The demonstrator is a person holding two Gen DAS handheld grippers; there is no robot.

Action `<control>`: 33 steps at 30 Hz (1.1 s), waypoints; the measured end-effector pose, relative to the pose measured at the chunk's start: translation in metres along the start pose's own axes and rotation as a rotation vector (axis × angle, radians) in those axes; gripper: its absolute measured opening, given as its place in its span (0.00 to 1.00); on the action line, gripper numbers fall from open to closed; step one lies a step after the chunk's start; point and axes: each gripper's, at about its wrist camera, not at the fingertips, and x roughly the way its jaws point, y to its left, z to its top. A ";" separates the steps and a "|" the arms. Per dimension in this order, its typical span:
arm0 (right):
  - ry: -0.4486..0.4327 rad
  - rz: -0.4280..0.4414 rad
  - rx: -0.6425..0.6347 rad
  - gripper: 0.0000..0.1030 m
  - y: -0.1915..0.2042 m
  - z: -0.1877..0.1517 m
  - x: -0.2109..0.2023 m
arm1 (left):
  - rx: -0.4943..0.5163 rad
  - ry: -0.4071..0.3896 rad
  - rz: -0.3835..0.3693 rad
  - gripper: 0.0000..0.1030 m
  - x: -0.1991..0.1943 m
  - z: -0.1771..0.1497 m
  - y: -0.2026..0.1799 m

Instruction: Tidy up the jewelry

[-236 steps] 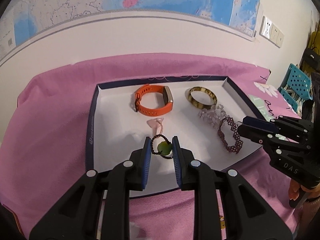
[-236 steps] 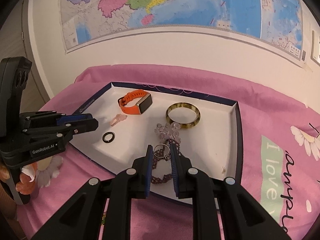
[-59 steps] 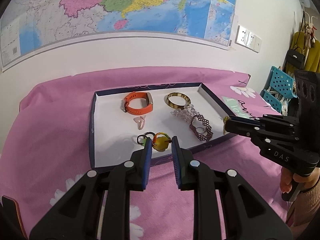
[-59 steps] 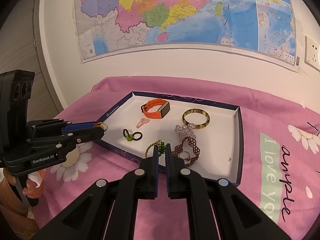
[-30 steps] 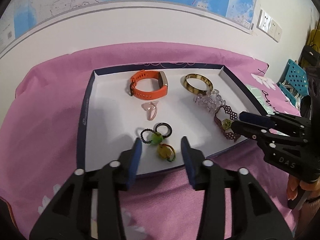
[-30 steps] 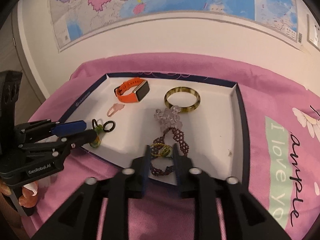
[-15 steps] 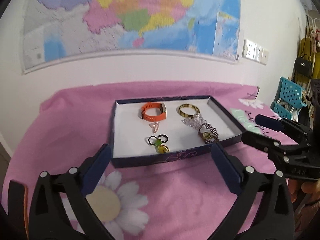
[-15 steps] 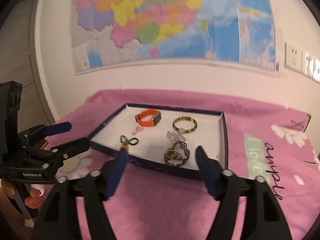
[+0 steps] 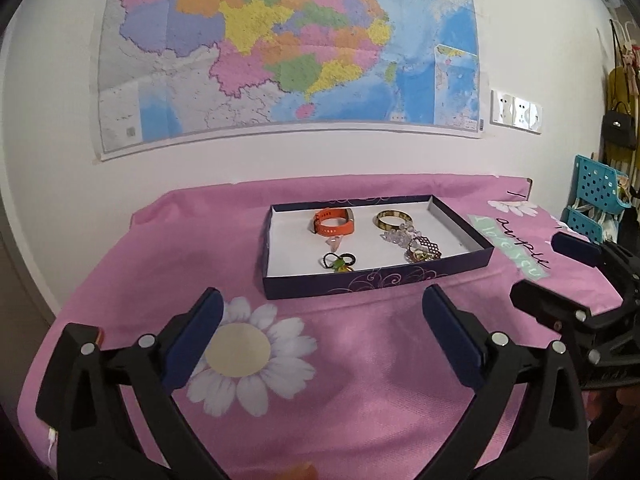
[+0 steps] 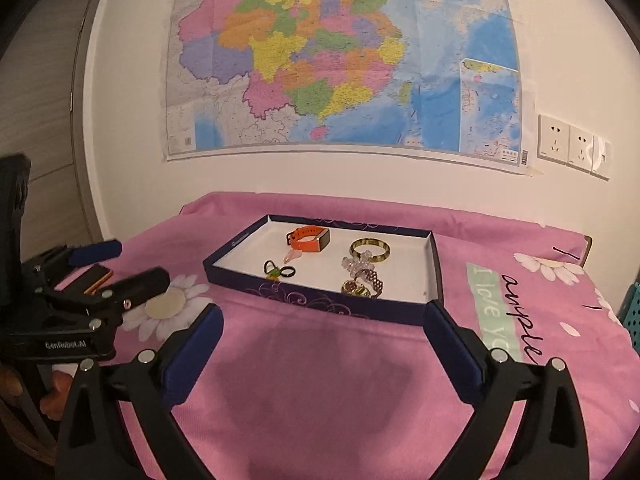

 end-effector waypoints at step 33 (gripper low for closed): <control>-0.038 -0.021 0.024 0.94 0.008 -0.003 -0.026 | -0.017 -0.030 0.059 0.95 -0.020 0.000 -0.001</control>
